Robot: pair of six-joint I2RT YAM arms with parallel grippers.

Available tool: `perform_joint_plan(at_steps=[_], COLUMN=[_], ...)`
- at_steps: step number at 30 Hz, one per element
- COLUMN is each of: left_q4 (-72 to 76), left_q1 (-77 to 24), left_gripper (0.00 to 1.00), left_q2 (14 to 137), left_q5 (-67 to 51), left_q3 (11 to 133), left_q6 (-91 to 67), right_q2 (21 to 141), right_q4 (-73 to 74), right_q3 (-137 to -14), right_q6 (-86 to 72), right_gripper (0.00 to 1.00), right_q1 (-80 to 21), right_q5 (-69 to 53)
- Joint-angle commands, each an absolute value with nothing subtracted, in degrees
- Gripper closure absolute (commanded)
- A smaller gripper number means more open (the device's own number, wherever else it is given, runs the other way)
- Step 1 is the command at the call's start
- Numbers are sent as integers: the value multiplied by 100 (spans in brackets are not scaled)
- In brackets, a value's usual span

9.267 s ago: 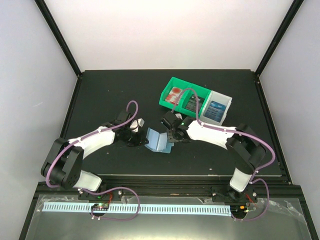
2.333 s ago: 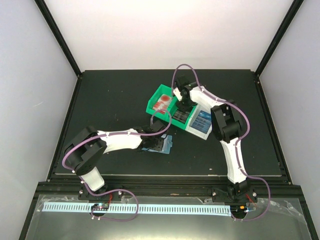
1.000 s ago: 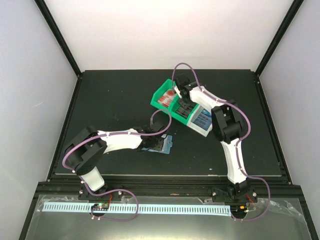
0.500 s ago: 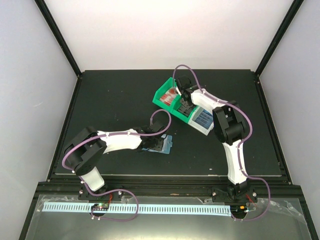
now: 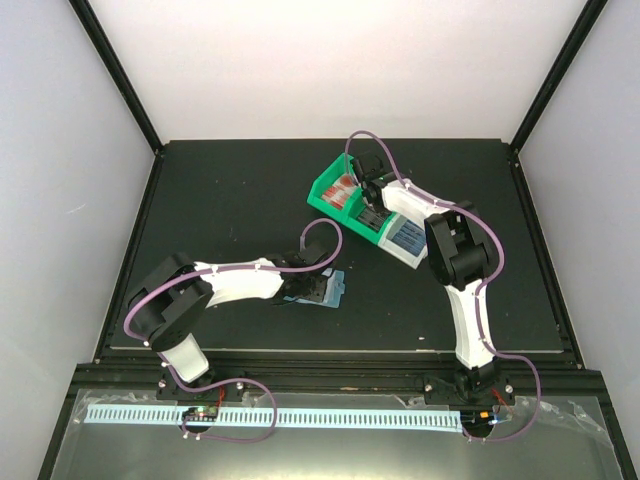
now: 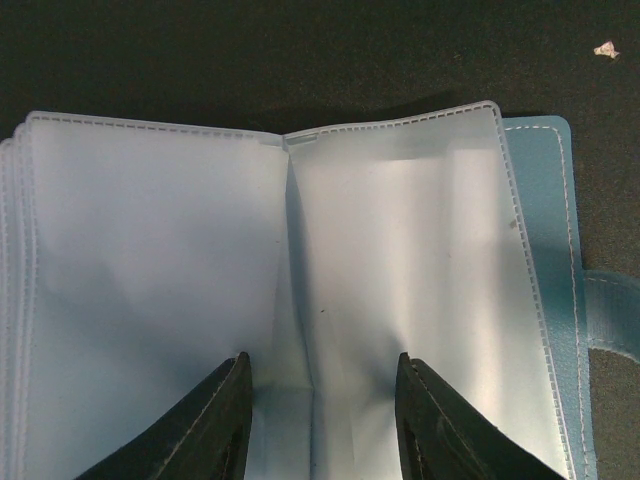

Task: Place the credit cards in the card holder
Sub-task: Pick up the credit card from the storage box.

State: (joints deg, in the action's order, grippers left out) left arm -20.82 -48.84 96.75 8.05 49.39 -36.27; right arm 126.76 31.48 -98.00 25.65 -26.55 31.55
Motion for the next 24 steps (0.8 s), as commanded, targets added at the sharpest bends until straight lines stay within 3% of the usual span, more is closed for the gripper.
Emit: perform_joint_plan(at_steps=[1,16,20,24], left_q4=[-2518,-2508,-2506,-2497], left_q1=[-4777,-4774,-4773,-4773], left_gripper=[59,60,60,60], left_q2=[10319,10354,10355,10371], left_q5=[650,649,651,647], left_q3=[4451,4455,4450,4456], left_q6=[-3771,-3782,-3788,-3793], right_q2=[12746,12850,12829,12777], right_q4=[3009,2887,2735,2497], right_q3=[-9699,-9577,-9546,-9496], right_q6=[2734,2891,2922,2971], right_gripper=[82,68,83,90], right_q1=[-2610,-2608,-2605,-2604], right_q5=[3583,3799,3871,4011])
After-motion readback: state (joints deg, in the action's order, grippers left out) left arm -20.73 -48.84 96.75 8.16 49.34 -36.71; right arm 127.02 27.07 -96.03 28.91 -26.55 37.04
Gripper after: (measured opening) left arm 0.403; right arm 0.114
